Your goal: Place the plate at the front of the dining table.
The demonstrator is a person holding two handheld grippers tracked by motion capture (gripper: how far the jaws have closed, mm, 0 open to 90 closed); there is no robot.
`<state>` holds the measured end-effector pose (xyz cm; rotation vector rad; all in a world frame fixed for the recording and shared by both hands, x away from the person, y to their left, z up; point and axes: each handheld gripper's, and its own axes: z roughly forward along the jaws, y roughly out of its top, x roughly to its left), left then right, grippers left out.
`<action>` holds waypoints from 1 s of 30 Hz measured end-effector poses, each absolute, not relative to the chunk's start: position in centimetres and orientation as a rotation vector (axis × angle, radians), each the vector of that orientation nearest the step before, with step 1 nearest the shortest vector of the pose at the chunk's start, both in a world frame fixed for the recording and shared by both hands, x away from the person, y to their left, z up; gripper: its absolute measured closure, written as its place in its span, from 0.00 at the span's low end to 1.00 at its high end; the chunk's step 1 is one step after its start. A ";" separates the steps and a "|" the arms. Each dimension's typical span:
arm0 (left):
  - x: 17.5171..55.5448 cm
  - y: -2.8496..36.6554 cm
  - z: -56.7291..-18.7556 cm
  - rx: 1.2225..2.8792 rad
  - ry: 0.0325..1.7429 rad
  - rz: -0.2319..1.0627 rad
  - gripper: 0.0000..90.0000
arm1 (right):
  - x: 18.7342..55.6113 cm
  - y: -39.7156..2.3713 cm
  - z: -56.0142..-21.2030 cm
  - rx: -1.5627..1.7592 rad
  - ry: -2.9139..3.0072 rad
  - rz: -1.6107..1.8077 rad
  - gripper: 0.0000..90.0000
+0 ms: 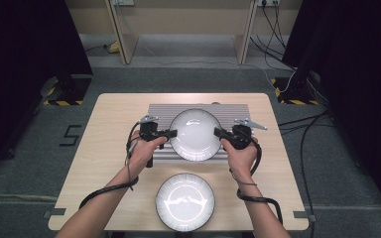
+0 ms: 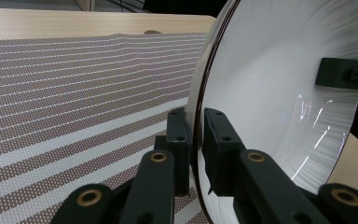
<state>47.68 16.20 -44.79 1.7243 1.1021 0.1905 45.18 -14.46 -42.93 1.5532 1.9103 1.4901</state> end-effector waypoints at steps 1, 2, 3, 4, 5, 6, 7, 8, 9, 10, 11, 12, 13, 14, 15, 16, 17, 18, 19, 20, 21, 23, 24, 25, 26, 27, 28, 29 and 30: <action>47.7 16.2 -44.8 1.727 1.103 0.191 0.89 | 45.2 -14.4 -42.9 1.554 1.911 1.488 0.89; 47.8 16.2 -44.8 1.728 1.103 0.191 0.89 | 45.3 -14.5 -43.0 1.553 1.912 1.486 0.89; 47.8 16.2 -44.9 1.729 1.104 0.192 0.89 | 45.3 -14.5 -43.0 1.551 1.912 1.483 0.89; 47.8 16.2 -44.9 1.729 1.107 0.194 0.89 | 45.4 -14.4 -43.0 1.554 1.912 1.483 0.89; 47.9 16.2 -44.9 1.730 1.107 0.194 0.89 | 45.4 -14.4 -43.1 1.556 1.912 1.484 0.89; 47.9 16.2 -45.0 1.731 1.107 0.194 0.89 | 45.4 -14.4 -43.1 1.557 1.912 1.484 0.89; 48.0 16.2 -45.0 1.732 1.108 0.195 0.89 | 45.5 -14.4 -43.1 1.560 1.913 1.481 0.89; 48.0 16.2 -45.0 1.730 1.110 0.194 0.89 | 45.6 -14.4 -43.2 1.559 1.913 1.480 0.89; 48.1 16.2 -45.0 1.733 1.112 0.194 0.89 | 45.6 -14.4 -43.2 1.565 1.912 1.481 0.89; 48.1 16.1 -45.0 1.734 1.113 0.195 0.89 | 45.7 -14.4 -43.2 1.563 1.913 1.479 0.89; 48.2 16.1 -45.1 1.733 1.116 0.194 0.89 | 45.7 -14.4 -43.2 1.563 1.913 1.475 0.89; 48.2 16.1 -45.1 1.733 1.116 0.194 0.89 | 45.8 -14.3 -43.2 1.564 1.912 1.474 0.89; 48.3 16.1 -45.1 1.732 1.116 0.194 0.89 | 45.9 -14.3 -43.2 1.569 1.911 1.476 0.89; 48.4 16.1 -45.2 1.730 1.120 0.193 0.89 | 45.9 -14.3 -43.2 1.567 1.912 1.475 0.89; 48.4 16.1 -45.2 1.731 1.121 0.195 0.89 | 46.0 -14.3 -43.3 1.569 1.910 1.472 0.89; 48.5 16.1 -45.2 1.731 1.121 0.192 0.89 | 46.0 -14.3 -43.3 1.569 1.910 1.472 0.89; 48.5 16.0 -45.2 1.733 1.123 0.193 0.89 | 46.1 -14.3 -43.3 1.567 1.909 1.471 0.89; 48.6 16.0 -45.2 1.734 1.123 0.193 0.89 | 46.1 -14.4 -43.3 1.568 1.911 1.472 0.89; 48.7 16.0 -45.2 1.733 1.125 0.194 0.89 | 46.2 -14.4 -43.3 1.575 1.909 1.471 0.89; 48.7 15.9 -45.3 1.735 1.123 0.192 0.89 | 46.3 -14.4 -43.3 1.575 1.908 1.471 0.89; 48.8 15.9 -45.3 1.734 1.124 0.192 0.89 | 46.4 -14.4 -43.3 1.579 1.906 1.471 0.89; 48.9 15.8 -45.3 1.733 1.126 0.193 0.89 | 46.5 -14.5 -43.3 1.581 1.905 1.468 0.89; 49.0 15.8 -45.3 1.736 1.126 0.193 0.89 | 46.5 -14.5 -43.4 1.578 1.905 1.467 0.89; 49.0 15.7 -45.3 1.735 1.127 0.191 0.89 | 46.6 -14.5 -43.3 1.585 1.904 1.464 0.89; 49.1 15.7 -45.3 1.735 1.128 0.192 0.89 | 46.6 -14.5 -43.3 1.588 1.902 1.466 0.89; 49.1 15.7 -45.3 1.735 1.129 0.191 0.89 | 46.7 -14.6 -43.3 1.580 1.901 1.465 0.89; 49.2 15.6 -45.3 1.736 1.130 0.190 0.89 | 46.8 -14.6 -43.3 1.584 1.900 1.464 0.89; 49.3 15.6 -45.3 1.734 1.132 0.191 0.89 | 46.8 -14.6 -43.3 1.586 1.900 1.463 0.89; 49.3 15.6 -45.4 1.735 1.133 0.190 0.89 | 46.9 -14.6 -43.3 1.589 1.900 1.463 0.88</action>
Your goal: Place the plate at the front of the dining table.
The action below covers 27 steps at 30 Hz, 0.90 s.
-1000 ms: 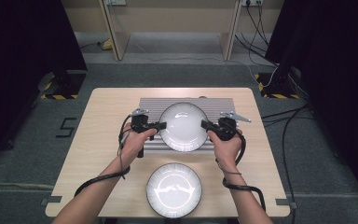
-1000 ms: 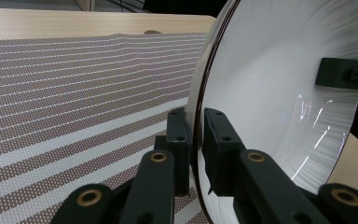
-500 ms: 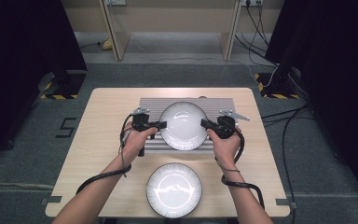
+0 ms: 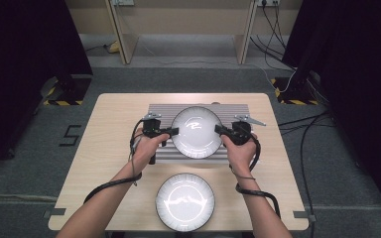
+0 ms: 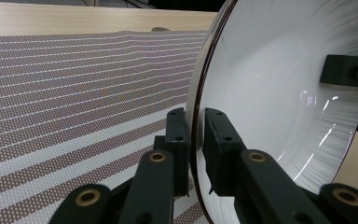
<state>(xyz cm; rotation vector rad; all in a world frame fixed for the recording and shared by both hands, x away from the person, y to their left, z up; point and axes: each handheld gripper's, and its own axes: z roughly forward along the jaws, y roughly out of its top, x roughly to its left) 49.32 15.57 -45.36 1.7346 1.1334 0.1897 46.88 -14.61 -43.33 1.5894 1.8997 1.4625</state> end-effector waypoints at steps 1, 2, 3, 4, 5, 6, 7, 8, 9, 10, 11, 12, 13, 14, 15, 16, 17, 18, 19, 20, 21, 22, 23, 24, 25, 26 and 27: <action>49.4 15.5 -45.4 1.735 1.133 0.190 0.89 | 46.9 -14.6 -43.3 1.590 1.898 1.461 0.88; 49.4 15.5 -45.4 1.734 1.134 0.190 0.89 | 47.0 -14.6 -43.3 1.591 1.898 1.460 0.88; 49.5 15.5 -45.4 1.733 1.135 0.190 0.89 | 47.1 -14.6 -43.4 1.589 1.898 1.459 0.88; 49.5 15.5 -45.5 1.735 1.136 0.191 0.89 | 47.1 -14.7 -43.4 1.588 1.898 1.458 0.88; 49.6 15.5 -45.5 1.735 1.138 0.190 0.89 | 47.2 -14.6 -43.4 1.586 1.898 1.456 0.88; 49.6 15.5 -45.5 1.736 1.139 0.190 0.89 | 47.3 -14.6 -43.4 1.592 1.900 1.454 0.88; 49.7 15.5 -45.5 1.737 1.138 0.192 0.89 | 47.3 -14.6 -43.4 1.592 1.900 1.454 0.88; 49.8 15.5 -45.5 1.734 1.142 0.190 0.89 | 47.4 -14.6 -43.4 1.594 1.898 1.456 0.88; 49.9 15.5 -45.5 1.735 1.145 0.192 0.89 | 47.5 -14.6 -43.4 1.589 1.899 1.453 0.88; 49.9 15.5 -45.4 1.735 1.147 0.193 0.89 | 47.5 -14.6 -43.4 1.589 1.898 1.452 0.88; 50.0 15.5 -45.4 1.735 1.148 0.194 0.88 | 47.6 -14.5 -43.4 1.591 1.898 1.453 0.88; 50.1 15.5 -45.4 1.734 1.149 0.193 0.88 | 47.7 -14.5 -43.4 1.593 1.896 1.451 0.88; 50.2 15.5 -45.4 1.732 1.148 0.194 0.88 | 47.8 -14.5 -43.4 1.585 1.896 1.448 0.88; 50.3 15.5 -45.4 1.732 1.149 0.194 0.88 | 47.8 -14.5 -43.3 1.589 1.895 1.450 0.88; 50.3 15.5 -45.4 1.731 1.149 0.194 0.88 | 47.9 -14.5 -43.3 1.589 1.896 1.448 0.88; 50.4 15.5 -45.4 1.732 1.150 0.192 0.88 | 47.9 -14.5 -43.2 1.585 1.898 1.447 0.88; 50.4 15.5 -45.4 1.734 1.149 0.193 0.88 | 48.0 -14.5 -43.2 1.587 1.900 1.443 0.88; 50.5 15.5 -45.4 1.732 1.149 0.192 0.88 | 48.1 -14.5 -43.3 1.590 1.901 1.440 0.88; 50.5 15.5 -45.4 1.733 1.152 0.194 0.88 | 48.1 -14.5 -43.3 1.590 1.901 1.440 0.88; 50.6 15.5 -45.5 1.732 1.153 0.195 0.88 | 48.2 -14.4 -43.3 1.591 1.901 1.439 0.88; 50.6 15.4 -45.5 1.733 1.157 0.196 0.88 | 48.3 -14.4 -43.3 1.589 1.901 1.440 0.88; 50.7 15.4 -45.5 1.733 1.159 0.195 0.88 | 48.3 -14.4 -43.3 1.590 1.901 1.439 0.88; 50.8 15.4 -45.5 1.734 1.158 0.194 0.88 | 48.4 -14.4 -43.4 1.592 1.901 1.437 0.88; 50.8 15.4 -45.5 1.735 1.160 0.196 0.88 | 48.5 -14.4 -43.4 1.595 1.901 1.437 0.88; 50.9 15.4 -45.5 1.737 1.162 0.196 0.88 | 48.5 -14.4 -43.4 1.596 1.902 1.434 0.88; 50.9 15.3 -45.6 1.738 1.162 0.195 0.88 | 48.6 -14.5 -43.5 1.596 1.902 1.433 0.88; 51.0 15.3 -45.6 1.740 1.163 0.198 0.88 | 48.6 -14.5 -43.5 1.601 1.902 1.433 0.88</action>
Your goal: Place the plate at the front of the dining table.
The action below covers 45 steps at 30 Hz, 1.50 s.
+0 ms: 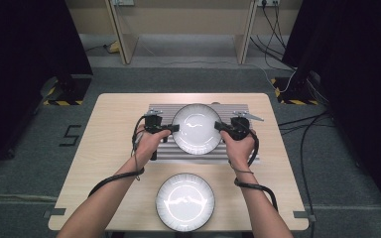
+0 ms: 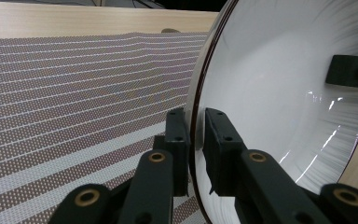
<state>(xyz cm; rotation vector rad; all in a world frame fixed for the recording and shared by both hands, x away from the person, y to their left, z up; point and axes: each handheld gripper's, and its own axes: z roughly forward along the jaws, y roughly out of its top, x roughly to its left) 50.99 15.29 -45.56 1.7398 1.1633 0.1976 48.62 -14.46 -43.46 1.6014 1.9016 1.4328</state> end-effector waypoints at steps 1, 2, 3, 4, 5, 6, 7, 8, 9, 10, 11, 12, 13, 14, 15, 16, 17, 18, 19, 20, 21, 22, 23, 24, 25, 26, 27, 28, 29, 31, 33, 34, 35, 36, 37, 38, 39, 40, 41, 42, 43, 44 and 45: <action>51.1 15.2 -45.6 1.740 1.165 0.198 0.88 | 48.7 -14.5 -43.5 1.607 1.900 1.434 0.88; 51.2 15.2 -45.6 1.741 1.165 0.198 0.88 | 48.7 -14.5 -43.5 1.609 1.897 1.436 0.88; 51.2 15.1 -45.6 1.740 1.166 0.198 0.88 | 48.8 -14.5 -43.5 1.609 1.895 1.435 0.88; 51.3 15.1 -45.6 1.742 1.168 0.200 0.88 | 48.9 -14.6 -43.5 1.607 1.895 1.434 0.88; 51.4 15.0 -45.6 1.742 1.169 0.198 0.88 | 48.9 -14.6 -43.6 1.607 1.895 1.433 0.88; 51.5 15.0 -45.6 1.744 1.170 0.199 0.88 | 49.0 -14.6 -43.6 1.610 1.894 1.431 0.88; 51.5 14.9 -45.6 1.744 1.170 0.198 0.88 | 49.0 -14.7 -43.6 1.610 1.894 1.428 0.88; 51.6 14.9 -45.6 1.746 1.170 0.197 0.88 | 49.1 -14.7 -43.6 1.614 1.894 1.427 0.88; 51.7 14.8 -45.6 1.746 1.172 0.198 0.88 | 49.2 -14.7 -43.6 1.617 1.893 1.426 0.88; 51.7 14.8 -45.6 1.746 1.174 0.198 0.88 | 49.2 -14.7 -43.7 1.620 1.892 1.426 0.88; 51.8 14.7 -45.7 1.748 1.173 0.197 0.88 | 49.3 -14.8 -43.7 1.621 1.890 1.428 0.88; 51.9 14.7 -45.7 1.749 1.173 0.197 0.88 | 49.3 -14.8 -43.7 1.623 1.891 1.423 0.88; 51.9 14.7 -45.7 1.750 1.175 0.198 0.88 | 49.4 -14.8 -43.7 1.615 1.892 1.418 0.88; 51.9 14.7 -45.7 1.750 1.178 0.196 0.88 | 49.4 -14.8 -43.7 1.613 1.894 1.410 0.88; 52.0 14.6 -45.8 1.749 1.180 0.197 0.88 | 49.4 -14.8 -43.7 1.611 1.895 1.408 0.88; 52.1 14.6 -45.8 1.750 1.183 0.196 0.88 | 49.5 -14.8 -43.8 1.618 1.894 1.412 0.88; 52.1 14.5 -45.8 1.752 1.185 0.196 0.88 | 49.6 -14.8 -43.8 1.620 1.894 1.413 0.88; 52.3 14.5 -45.8 1.753 1.174 0.197 0.88 | 49.6 -14.9 -43.8 1.620 1.894 1.408 0.88; 52.4 14.5 -45.7 1.753 1.170 0.197 0.88 | 49.7 -14.9 -43.8 1.628 1.890 1.412 0.88; 52.4 14.4 -45.7 1.754 1.172 0.198 0.88 | 49.8 -14.9 -43.9 1.630 1.887 1.413 0.88; 52.5 14.4 -45.7 1.756 1.175 0.198 0.88 | 49.8 -15.0 -43.9 1.631 1.885 1.414 0.88; 52.5 14.3 -45.6 1.755 1.185 0.197 0.88 | 49.9 -15.0 -43.9 1.635 1.882 1.414 0.88; 52.6 14.3 -45.7 1.756 1.186 0.195 0.88 | 50.0 -15.0 -43.9 1.633 1.881 1.413 0.88; 52.7 14.3 -45.7 1.754 1.192 0.193 0.88 | 50.0 -15.1 -43.9 1.635 1.881 1.412 0.88; 52.7 14.3 -45.8 1.753 1.194 0.192 0.88 | 50.2 -15.0 -43.9 1.638 1.880 1.411 0.88; 52.8 14.2 -45.8 1.754 1.194 0.193 0.88 | 50.2 -15.0 -43.9 1.638 1.880 1.411 0.88; 52.9 14.2 -45.8 1.754 1.197 0.193 0.88 | 50.3 -15.1 -43.9 1.639 1.880 1.410 0.88; 52.9 14.2 -45.8 1.754 1.198 0.194 0.88 | 50.3 -15.1 -43.9 1.639 1.880 1.410 0.88; 53.0 14.2 -45.8 1.756 1.199 0.194 0.88 | 50.4 -15.1 -43.9 1.643 1.879 1.410 0.88; 53.1 14.1 -45.7 1.758 1.202 0.193 0.88 | 50.5 -15.1 -43.9 1.646 1.877 1.407 0.88; 53.2 14.1 -45.8 1.756 1.206 0.193 0.88 | 50.6 -15.1 -43.9 1.651 1.876 1.407 0.88; 53.3 14.0 -45.8 1.756 1.208 0.192 0.88 | 50.7 -15.1 -43.9 1.652 1.875 1.406 0.88; 53.3 14.0 -45.8 1.757 1.209 0.192 0.88 | 50.7 -15.1 -43.9 1.652 1.875 1.406 0.88; 53.4 14.0 -45.8 1.757 1.208 0.193 0.88 | 50.7 -15.1 -43.9 1.652 1.873 1.405 0.88; 53.5 14.0 -45.7 1.757 1.211 0.194 0.88 | 50.8 -15.1 -43.9 1.651 1.872 1.405 0.88; 53.5 14.0 -45.7 1.757 1.212 0.194 0.88 | 50.8 -15.1 -43.9 1.655 1.871 1.405 0.88; 53.6 13.9 -45.7 1.757 1.211 0.194 0.88 | 50.9 -15.1 -43.9 1.656 1.870 1.406 0.88; 53.6 13.9 -45.7 1.759 1.211 0.193 0.88 | 50.9 -15.2 -43.9 1.658 1.869 1.405 0.88; 53.6 13.9 -45.7 1.760 1.212 0.193 0.88 | 51.0 -15.2 -43.9 1.661 1.869 1.402 0.88; 53.7 13.8 -45.7 1.762 1.213 0.192 0.88 | 51.0 -15.2 -44.0 1.665 1.868 1.406 0.88; 53.8 13.8 -45.7 1.764 1.214 0.193 0.88 | 51.1 -15.2 -44.0 1.664 1.868 1.404 0.88; 53.8 13.8 -45.7 1.766 1.215 0.193 0.88 | 51.1 -15.3 -44.1 1.665 1.868 1.401 0.88; 53.9 13.7 -45.8 1.766 1.218 0.193 0.88 | 51.2 -15.3 -44.1 1.666 1.868 1.399 0.88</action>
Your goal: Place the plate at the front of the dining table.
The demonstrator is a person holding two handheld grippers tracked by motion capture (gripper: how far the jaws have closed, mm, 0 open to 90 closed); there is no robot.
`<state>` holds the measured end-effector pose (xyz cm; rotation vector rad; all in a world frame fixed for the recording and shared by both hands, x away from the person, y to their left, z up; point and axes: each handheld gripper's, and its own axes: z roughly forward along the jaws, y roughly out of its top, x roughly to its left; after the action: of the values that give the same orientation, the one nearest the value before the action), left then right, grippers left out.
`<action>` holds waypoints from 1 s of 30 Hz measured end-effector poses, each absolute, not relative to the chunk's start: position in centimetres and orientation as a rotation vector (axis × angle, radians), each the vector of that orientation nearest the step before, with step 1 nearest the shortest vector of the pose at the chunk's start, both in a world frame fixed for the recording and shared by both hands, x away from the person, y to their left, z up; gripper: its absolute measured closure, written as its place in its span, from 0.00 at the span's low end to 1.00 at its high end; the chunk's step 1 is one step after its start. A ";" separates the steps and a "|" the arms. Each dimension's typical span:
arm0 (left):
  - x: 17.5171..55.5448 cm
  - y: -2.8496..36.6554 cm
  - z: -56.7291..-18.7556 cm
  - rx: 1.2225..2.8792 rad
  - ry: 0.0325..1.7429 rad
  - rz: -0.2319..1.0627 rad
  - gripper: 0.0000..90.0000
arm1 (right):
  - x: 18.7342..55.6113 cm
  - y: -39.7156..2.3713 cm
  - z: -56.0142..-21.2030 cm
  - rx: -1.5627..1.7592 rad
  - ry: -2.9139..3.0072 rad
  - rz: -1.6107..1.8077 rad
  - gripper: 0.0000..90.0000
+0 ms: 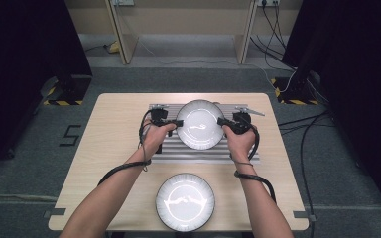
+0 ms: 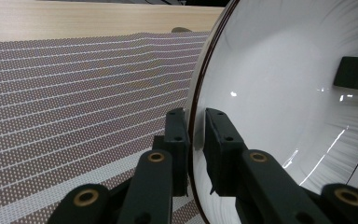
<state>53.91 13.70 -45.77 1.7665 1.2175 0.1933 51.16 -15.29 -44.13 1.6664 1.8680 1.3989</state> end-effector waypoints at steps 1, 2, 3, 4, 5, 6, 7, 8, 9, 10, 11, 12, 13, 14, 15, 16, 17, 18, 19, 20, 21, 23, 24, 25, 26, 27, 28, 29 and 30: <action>54.0 13.7 -45.8 1.770 1.217 0.194 0.88 | 51.2 -15.3 -44.2 1.672 1.867 1.399 0.88; 54.0 13.6 -45.7 1.774 1.215 0.196 0.88 | 51.3 -15.3 -44.2 1.672 1.865 1.399 0.88; 54.0 13.6 -45.7 1.774 1.216 0.197 0.88 | 51.3 -15.3 -44.3 1.678 1.862 1.399 0.88; 54.1 13.6 -45.7 1.775 1.215 0.198 0.88 | 51.3 -15.4 -44.3 1.679 1.862 1.398 0.88; 54.1 13.5 -45.7 1.774 1.215 0.196 0.88 | 51.4 -15.4 -44.3 1.681 1.861 1.396 0.88; 54.1 13.5 -45.7 1.775 1.213 0.199 0.88 | 51.4 -15.4 -44.3 1.682 1.861 1.394 0.88; 54.2 13.5 -45.7 1.775 1.216 0.199 0.88 | 51.4 -15.4 -44.3 1.683 1.860 1.396 0.88; 54.3 13.5 -45.7 1.776 1.217 0.200 0.88 | 51.4 -15.4 -44.3 1.685 1.858 1.398 0.88; 54.3 13.5 -45.7 1.777 1.218 0.201 0.88 | 51.5 -15.4 -44.3 1.685 1.857 1.399 0.88; 54.4 13.4 -45.7 1.777 1.218 0.198 0.88 | 51.5 -15.4 -44.4 1.685 1.856 1.399 0.88; 54.4 13.4 -45.8 1.777 1.221 0.200 0.88 | 51.6 -15.5 -44.4 1.684 1.856 1.398 0.88; 54.4 13.4 -45.8 1.777 1.223 0.199 0.88 | 51.6 -15.5 -44.4 1.688 1.855 1.397 0.88; 54.5 13.4 -45.8 1.778 1.223 0.199 0.88 | 51.6 -15.5 -44.5 1.689 1.856 1.398 0.88; 54.5 13.4 -45.8 1.778 1.224 0.197 0.88 | 51.7 -15.5 -44.5 1.692 1.855 1.398 0.88; 54.6 13.4 -45.9 1.777 1.224 0.196 0.88 | 51.7 -15.5 -44.6 1.694 1.854 1.395 0.88; 54.6 13.3 -45.9 1.778 1.226 0.195 0.88 | 51.8 -15.5 -44.6 1.693 1.855 1.393 0.88; 54.6 13.3 -45.9 1.778 1.227 0.196 0.88 | 51.8 -15.5 -44.6 1.695 1.855 1.393 0.88; 54.7 13.3 -46.0 1.777 1.229 0.192 0.88 | 51.9 -15.5 -44.7 1.696 1.856 1.393 0.88; 54.7 13.3 -46.1 1.777 1.233 0.192 0.88 | 51.9 -15.5 -44.7 1.697 1.856 1.391 0.88; 54.7 13.3 -46.2 1.776 1.234 0.192 0.88 | 52.0 -15.5 -44.8 1.700 1.858 1.390 0.88; 54.8 13.3 -46.2 1.776 1.236 0.191 0.88 | 52.0 -15.5 -44.8 1.698 1.860 1.387 0.88; 54.8 13.3 -46.3 1.776 1.238 0.190 0.88 | 52.1 -15.5 -44.9 1.701 1.860 1.386 0.88; 54.8 13.3 -46.3 1.776 1.239 0.189 0.88 | 52.1 -15.5 -44.9 1.704 1.861 1.386 0.88; 54.9 13.3 -46.4 1.777 1.240 0.188 0.88 | 52.2 -15.5 -45.0 1.703 1.861 1.385 0.88; 54.9 13.3 -46.4 1.780 1.240 0.190 0.88 | 52.2 -15.5 -45.0 1.704 1.862 1.383 0.88; 54.9 13.3 -46.4 1.778 1.242 0.189 0.88 | 52.3 -15.5 -45.0 1.705 1.863 1.381 0.88; 55.0 13.3 -46.4 1.779 1.244 0.189 0.88 | 52.3 -15.5 -45.1 1.709 1.862 1.382 0.88; 55.0 13.3 -46.5 1.779 1.244 0.188 0.88 | 52.3 -15.4 -45.1 1.712 1.863 1.380 0.88; 55.0 13.3 -46.5 1.780 1.247 0.188 0.88 | 52.4 -15.5 -45.1 1.711 1.863 1.378 0.88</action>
<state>55.02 13.30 -46.48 1.7801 1.2469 0.1881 52.37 -15.46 -45.13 1.7108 1.8632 1.3785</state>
